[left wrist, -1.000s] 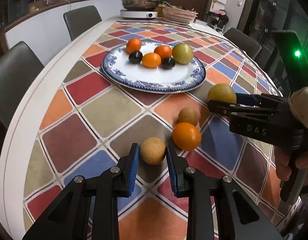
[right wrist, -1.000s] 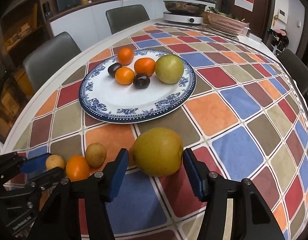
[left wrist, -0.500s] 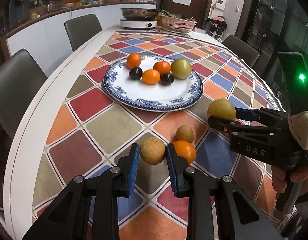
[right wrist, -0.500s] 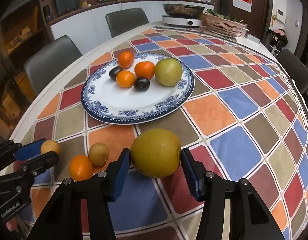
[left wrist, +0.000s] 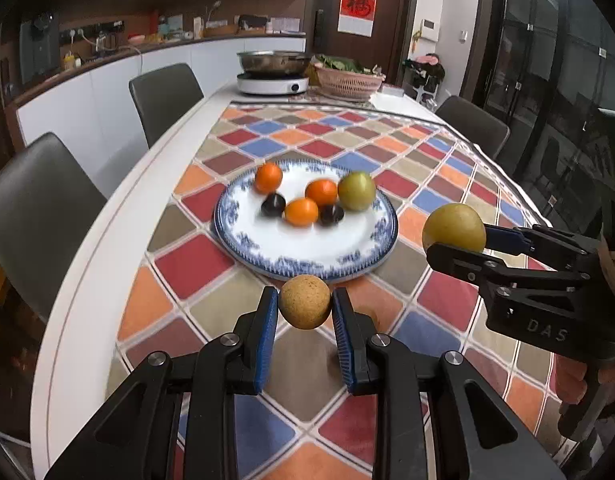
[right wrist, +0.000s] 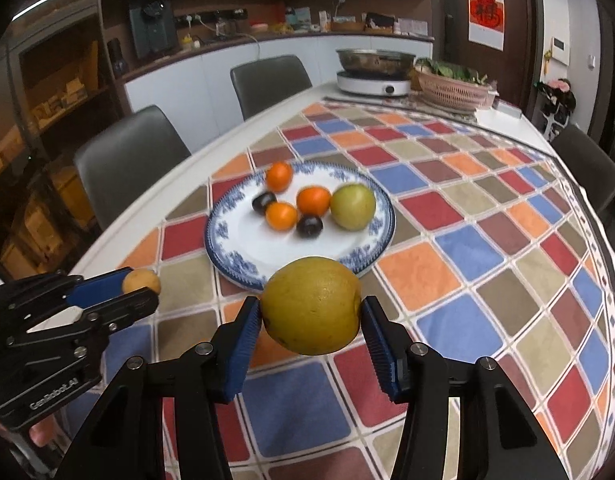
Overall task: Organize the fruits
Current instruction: 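Carry the tan fruit and yellow pomelo onto the plate and open both grippers, then withdraw both grippers from the plate toward the last orange and kiwi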
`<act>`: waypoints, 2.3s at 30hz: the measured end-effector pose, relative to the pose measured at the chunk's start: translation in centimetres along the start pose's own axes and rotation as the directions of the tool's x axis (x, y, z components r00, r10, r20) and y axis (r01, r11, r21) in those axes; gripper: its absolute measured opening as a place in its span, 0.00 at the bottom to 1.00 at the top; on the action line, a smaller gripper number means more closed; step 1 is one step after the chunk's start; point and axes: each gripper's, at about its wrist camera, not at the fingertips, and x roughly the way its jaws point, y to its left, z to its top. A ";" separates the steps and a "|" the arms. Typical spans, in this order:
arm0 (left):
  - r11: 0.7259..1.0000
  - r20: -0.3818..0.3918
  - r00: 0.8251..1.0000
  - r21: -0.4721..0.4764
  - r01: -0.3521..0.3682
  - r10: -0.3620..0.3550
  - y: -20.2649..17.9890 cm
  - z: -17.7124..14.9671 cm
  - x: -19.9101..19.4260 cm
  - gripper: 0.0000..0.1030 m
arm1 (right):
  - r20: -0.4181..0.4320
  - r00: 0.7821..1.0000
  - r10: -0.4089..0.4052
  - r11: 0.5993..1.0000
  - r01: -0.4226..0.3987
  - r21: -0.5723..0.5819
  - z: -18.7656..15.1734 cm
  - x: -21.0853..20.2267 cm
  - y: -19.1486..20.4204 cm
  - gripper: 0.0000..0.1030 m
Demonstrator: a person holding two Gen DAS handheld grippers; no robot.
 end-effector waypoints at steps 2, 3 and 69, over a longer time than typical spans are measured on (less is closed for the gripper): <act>1.000 0.013 1.000 0.007 -0.002 0.002 0.0 0.6 -0.1 0.27 | 0.017 1.000 0.001 1.000 -0.001 -0.006 0.5 -0.4 0.1 0.51; 1.000 0.019 1.000 0.010 -0.004 0.004 0.0 0.9 -0.1 0.27 | 0.026 1.000 0.001 1.000 0.000 -0.012 0.9 -0.6 0.1 0.51; 0.999 0.026 0.999 0.039 -0.036 0.035 -0.4 2.3 0.6 0.45 | 0.036 0.998 0.045 0.999 -0.044 -0.015 1.9 0.2 -0.5 0.56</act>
